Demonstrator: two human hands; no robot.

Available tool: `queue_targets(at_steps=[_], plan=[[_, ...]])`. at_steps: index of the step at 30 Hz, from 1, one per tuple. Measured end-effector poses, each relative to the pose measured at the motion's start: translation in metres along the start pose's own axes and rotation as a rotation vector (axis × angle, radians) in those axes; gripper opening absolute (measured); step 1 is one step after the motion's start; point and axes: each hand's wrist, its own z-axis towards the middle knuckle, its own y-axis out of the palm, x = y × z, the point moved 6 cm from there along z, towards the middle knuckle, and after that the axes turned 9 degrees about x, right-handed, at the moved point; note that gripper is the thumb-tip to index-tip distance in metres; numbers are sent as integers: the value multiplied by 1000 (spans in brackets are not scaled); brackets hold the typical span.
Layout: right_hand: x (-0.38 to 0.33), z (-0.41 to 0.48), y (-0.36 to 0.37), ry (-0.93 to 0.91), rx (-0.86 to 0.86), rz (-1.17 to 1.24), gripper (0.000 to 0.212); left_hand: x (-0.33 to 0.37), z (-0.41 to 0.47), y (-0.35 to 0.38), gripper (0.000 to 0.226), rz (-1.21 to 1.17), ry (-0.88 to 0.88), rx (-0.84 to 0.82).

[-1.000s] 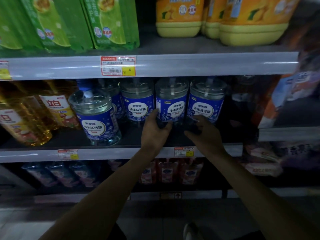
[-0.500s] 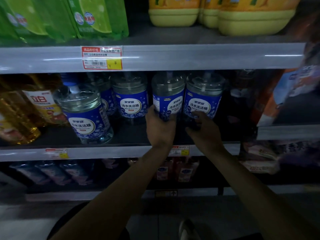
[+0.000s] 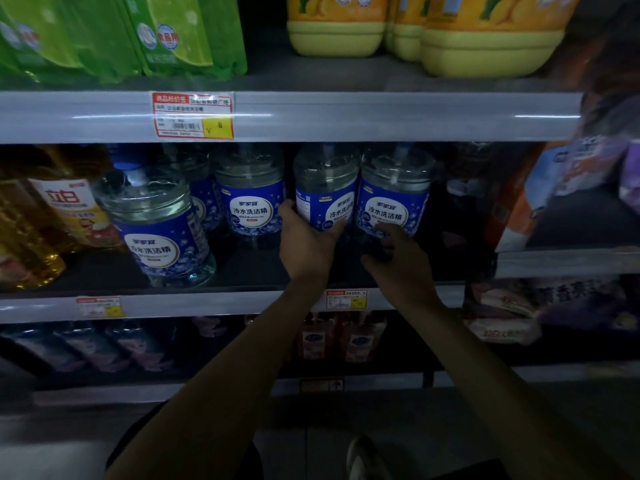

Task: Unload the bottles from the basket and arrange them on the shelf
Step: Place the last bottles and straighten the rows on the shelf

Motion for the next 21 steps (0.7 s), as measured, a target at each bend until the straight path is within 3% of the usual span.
queue_targets(at_steps=[12,21], plan=[[-5,-8,-4,57,22,75,55,11,-6,-9,90,81,39,18],[-18,-8,1,93,-73,309,57,-4,-2,-51,90,-80,-28,-296]])
